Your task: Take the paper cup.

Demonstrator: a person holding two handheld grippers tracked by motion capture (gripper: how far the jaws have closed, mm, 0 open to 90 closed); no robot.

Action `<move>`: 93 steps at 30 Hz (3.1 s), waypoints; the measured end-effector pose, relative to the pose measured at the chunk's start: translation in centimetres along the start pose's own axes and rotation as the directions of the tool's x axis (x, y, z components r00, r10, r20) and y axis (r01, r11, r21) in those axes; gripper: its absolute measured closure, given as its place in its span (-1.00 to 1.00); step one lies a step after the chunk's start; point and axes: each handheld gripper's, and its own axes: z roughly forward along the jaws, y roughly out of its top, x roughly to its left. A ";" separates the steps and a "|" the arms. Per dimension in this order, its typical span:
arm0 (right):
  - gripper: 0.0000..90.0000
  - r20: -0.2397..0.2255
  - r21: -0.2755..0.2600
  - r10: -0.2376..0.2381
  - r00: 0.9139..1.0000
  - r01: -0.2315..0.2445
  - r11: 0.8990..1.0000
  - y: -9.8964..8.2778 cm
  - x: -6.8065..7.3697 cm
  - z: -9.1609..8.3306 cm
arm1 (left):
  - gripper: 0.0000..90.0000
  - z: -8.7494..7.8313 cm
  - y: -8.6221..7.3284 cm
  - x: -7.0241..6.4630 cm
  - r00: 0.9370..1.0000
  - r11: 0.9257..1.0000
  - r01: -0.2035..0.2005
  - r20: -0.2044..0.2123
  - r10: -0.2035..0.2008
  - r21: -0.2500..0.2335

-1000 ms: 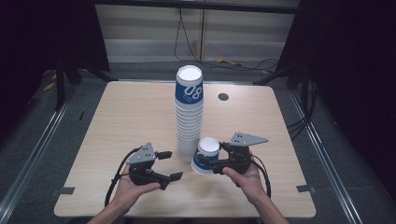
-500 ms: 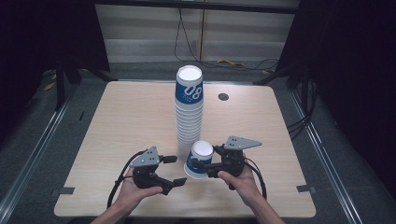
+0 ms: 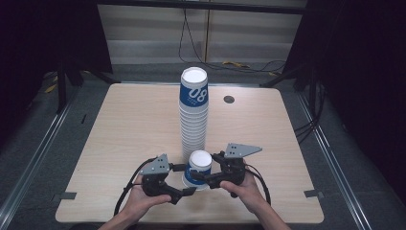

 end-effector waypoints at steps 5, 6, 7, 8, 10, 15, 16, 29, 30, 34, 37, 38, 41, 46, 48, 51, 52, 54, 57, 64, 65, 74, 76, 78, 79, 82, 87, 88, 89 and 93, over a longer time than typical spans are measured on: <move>-0.40 -0.021 -0.007 -0.015 1.000 0.015 1.000 -0.1 0.2 0.2 | -0.67 0.2 0.1 -0.2 1.000 1.000 0.004 0.001 -0.004 -0.002; -0.40 -0.023 -0.008 -0.017 1.000 0.017 1.000 -0.1 0.2 0.2 | -0.67 0.3 0.1 -0.2 1.000 1.000 0.001 0.006 -0.001 -0.004; -0.40 -0.031 -0.007 -0.013 0.999 0.013 1.000 -0.1 0.3 0.3 | -0.68 0.3 0.1 -0.2 1.000 1.000 0.000 0.007 0.000 0.000; -0.40 -0.033 -0.010 -0.014 0.999 0.014 1.000 -0.1 0.3 0.3 | -0.69 0.4 0.1 -0.2 1.000 1.000 0.002 0.008 -0.002 0.000; -0.40 -0.034 -0.014 -0.015 0.999 0.015 1.000 -0.1 0.3 0.4 | -0.71 0.5 0.1 -0.2 1.000 1.000 0.002 0.009 -0.002 0.006; -0.40 -0.044 -0.031 -0.012 0.999 0.011 0.999 0.0 0.5 0.5 | -0.74 0.9 0.1 -0.3 1.000 1.000 0.002 0.007 -0.002 0.006; -0.40 -0.044 -0.035 -0.012 0.999 0.010 0.999 0.0 0.6 0.5 | -0.74 1.2 0.1 -0.3 1.000 1.000 -0.004 0.009 0.004 0.000; -0.40 -0.046 -0.029 -0.009 0.999 0.008 1.000 0.0 0.4 0.5 | -0.67 1.2 0.3 -0.2 0.999 0.999 -0.043 0.002 0.043 0.009; -0.40 -0.047 -0.036 -0.013 0.999 0.012 0.999 0.0 0.5 0.4 | -0.68 1.3 0.4 -0.3 0.999 0.999 -0.040 0.002 0.040 0.003; -0.40 -0.046 -0.035 -0.014 0.999 0.012 0.999 0.1 0.5 0.4 | -0.70 1.3 0.3 -0.3 1.000 1.000 -0.028 0.008 0.028 -0.009; -0.40 -0.043 -0.034 -0.017 0.999 0.015 0.999 0.2 0.5 0.4 | -0.70 1.3 0.4 -0.3 1.000 1.000 -0.028 0.007 0.028 -0.009; -0.40 -0.043 -0.034 -0.017 0.999 0.015 0.999 0.2 0.5 0.4 | -0.70 1.3 0.4 -0.3 1.000 1.000 -0.028 0.007 0.028 -0.009; -0.41 -0.041 -0.020 -0.033 0.999 0.033 0.999 0.1 0.6 0.5 | -0.67 1.4 0.4 -0.3 0.999 0.999 -0.049 -0.002 0.049 0.013; -0.42 -0.035 -0.013 -0.041 0.999 0.041 0.999 0.2 0.7 0.4 | -0.63 1.3 0.5 -0.4 0.997 0.997 -0.075 -0.010 0.075 0.026; -0.45 -0.043 0.003 -0.048 0.998 0.048 0.999 0.2 0.6 0.4 | -0.62 1.3 0.5 -0.4 0.997 0.996 -0.082 0.001 0.083 0.042; -0.63 -0.036 0.016 -0.026 0.999 0.027 1.000 0.2 0.5 0.4 | -0.62 1.3 0.5 -0.5 0.996 0.994 -0.090 0.008 0.090 0.062; -0.64 -0.031 0.019 -0.026 0.999 0.027 0.999 0.2 0.5 0.3 | -0.62 1.3 0.5 -0.6 0.996 0.993 -0.093 0.010 0.093 0.066; -0.71 -0.026 0.017 -0.023 0.999 0.024 1.000 0.2 0.6 0.2 | -0.61 1.2 0.5 -0.6 0.996 0.993 -0.088 0.017 0.087 0.075; -0.70 -0.028 0.022 -0.024 0.999 0.025 0.999 0.4 0.6 -0.1 | -0.61 1.0 0.5 -0.3 0.997 0.993 -0.075 0.011 0.075 0.088; -0.70 -0.027 0.056 -0.030 0.999 0.032 0.998 0.5 0.4 -0.5 | -0.61 0.2 0.5 0.7 1.000 0.993 -0.027 -0.003 0.028 0.113; -0.70 -0.022 0.059 -0.029 0.999 0.030 0.998 0.5 0.2 -0.6 | -0.61 0.1 0.5 0.8 1.000 0.993 -0.024 -0.009 0.025 0.117; -0.65 0.002 0.135 -0.065 0.998 0.064 0.989 0.6 0.0 -0.9 | -0.60 -0.6 0.7 1.6 0.999 0.978 -0.026 -0.030 0.033 0.209; -0.64 0.005 0.152 -0.073 0.997 0.071 0.986 0.6 -0.1 -1.1 | -0.60 -0.5 0.6 1.7 0.999 0.973 -0.019 -0.025 0.025 0.231; -0.64 0.014 0.177 -0.085 0.996 0.082 0.981 0.6 -0.3 -1.2 | -0.60 -0.4 0.6 1.7 0.999 0.968 -0.021 -0.022 0.027 0.252; -0.64 0.014 0.177 -0.085 0.996 0.082 0.981 0.6 -0.3 -1.2 | -0.60 -0.3 0.6 1.6 0.999 0.964 -0.027 -0.023 0.034 0.264; -0.62 0.029 0.232 -0.096 0.995 0.087 0.969 0.7 -0.5 -1.3 | -0.60 -0.2 0.6 1.6 0.999 0.956 -0.043 -0.019 0.051 0.290; -0.62 0.007 0.262 -0.090 0.996 0.085 0.961 0.6 -0.7 -1.3 | -0.60 0.0 0.7 1.6 0.998 0.947 -0.057 -0.011 0.064 0.315; -0.62 0.005 0.269 -0.088 0.996 0.083 0.959 0.6 -0.7 -1.3 | -0.60 0.0 0.7 1.6 0.998 0.947 -0.053 -0.012 0.060 0.316; -0.65 0.000 0.292 -0.098 0.995 0.094 0.952 0.7 -0.7 -1.2 | -0.60 0.0 0.7 1.7 0.998 0.945 -0.055 -0.008 0.060 0.322; -0.65 0.010 0.321 -0.111 0.994 0.102 0.941 0.9 -0.6 -1.1 | -0.60 0.0 0.7 1.8 0.998 0.938 -0.066 0.013 0.066 0.341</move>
